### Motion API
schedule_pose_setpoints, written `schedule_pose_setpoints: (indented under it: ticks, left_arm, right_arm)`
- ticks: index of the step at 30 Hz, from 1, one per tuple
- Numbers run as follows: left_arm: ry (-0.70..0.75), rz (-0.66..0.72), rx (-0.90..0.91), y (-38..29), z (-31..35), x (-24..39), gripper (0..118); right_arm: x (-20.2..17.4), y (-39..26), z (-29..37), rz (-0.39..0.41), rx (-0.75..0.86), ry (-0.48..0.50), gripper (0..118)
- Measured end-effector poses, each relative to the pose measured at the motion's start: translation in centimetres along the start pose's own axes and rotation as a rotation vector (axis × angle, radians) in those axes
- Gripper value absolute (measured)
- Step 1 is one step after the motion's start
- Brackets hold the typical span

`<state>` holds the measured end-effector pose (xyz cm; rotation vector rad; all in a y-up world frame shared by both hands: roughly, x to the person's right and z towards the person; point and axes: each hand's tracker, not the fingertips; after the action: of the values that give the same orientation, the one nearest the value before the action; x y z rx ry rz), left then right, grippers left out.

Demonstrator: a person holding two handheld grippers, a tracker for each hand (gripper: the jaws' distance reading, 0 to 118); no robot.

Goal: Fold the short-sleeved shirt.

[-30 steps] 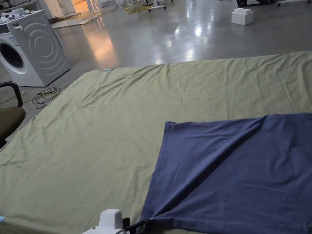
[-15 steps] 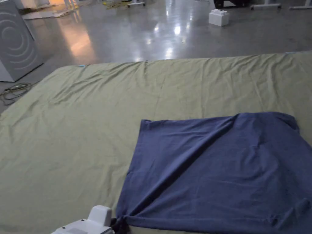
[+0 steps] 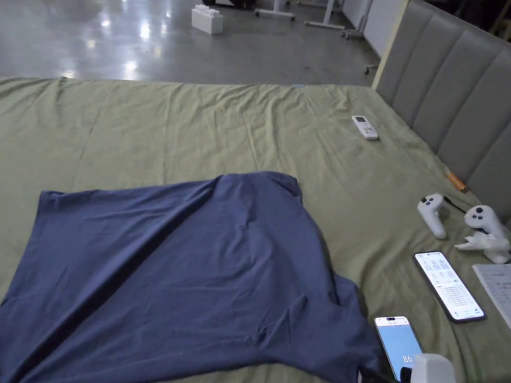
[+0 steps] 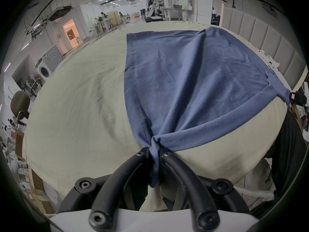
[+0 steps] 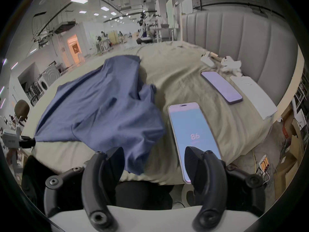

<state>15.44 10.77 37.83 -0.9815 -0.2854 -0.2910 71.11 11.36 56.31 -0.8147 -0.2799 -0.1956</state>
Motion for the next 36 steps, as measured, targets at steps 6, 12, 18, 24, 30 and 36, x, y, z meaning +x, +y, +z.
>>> schedule_pose_setpoints:
  ticks: [6,12,18,24,30,36]
  left_arm:
    - [0.013,0.021,-0.001,0.2,0.4,0.4,12]
    - [0.007,-0.01,0.18,-1.6,3.2,0.0,9]
    - [-0.076,0.127,0.294,1.0,4.4,-2.4,9]
    - [-0.098,0.183,0.327,8.8,2.5,-4.5,9]
    - [-0.096,0.273,0.241,15.9,-2.0,-6.8,9]
    - [-0.058,0.268,0.128,18.8,-9.7,-6.5,10]
  right_arm:
    - [-2.1,0.1,-1.0,0.169,-0.008,0.053,7]
    - [-1.4,0.8,1.3,0.115,0.09,0.065,3]
    - [-1.9,4.6,4.2,0.176,0.271,0.069,3]
    - [-4.4,15.1,0.7,0.238,0.329,0.079,3]
    - [-5.1,23.0,-7.4,0.205,0.225,0.055,3]
    - [-5.1,24.2,-16.8,0.145,0.043,0.061,3]
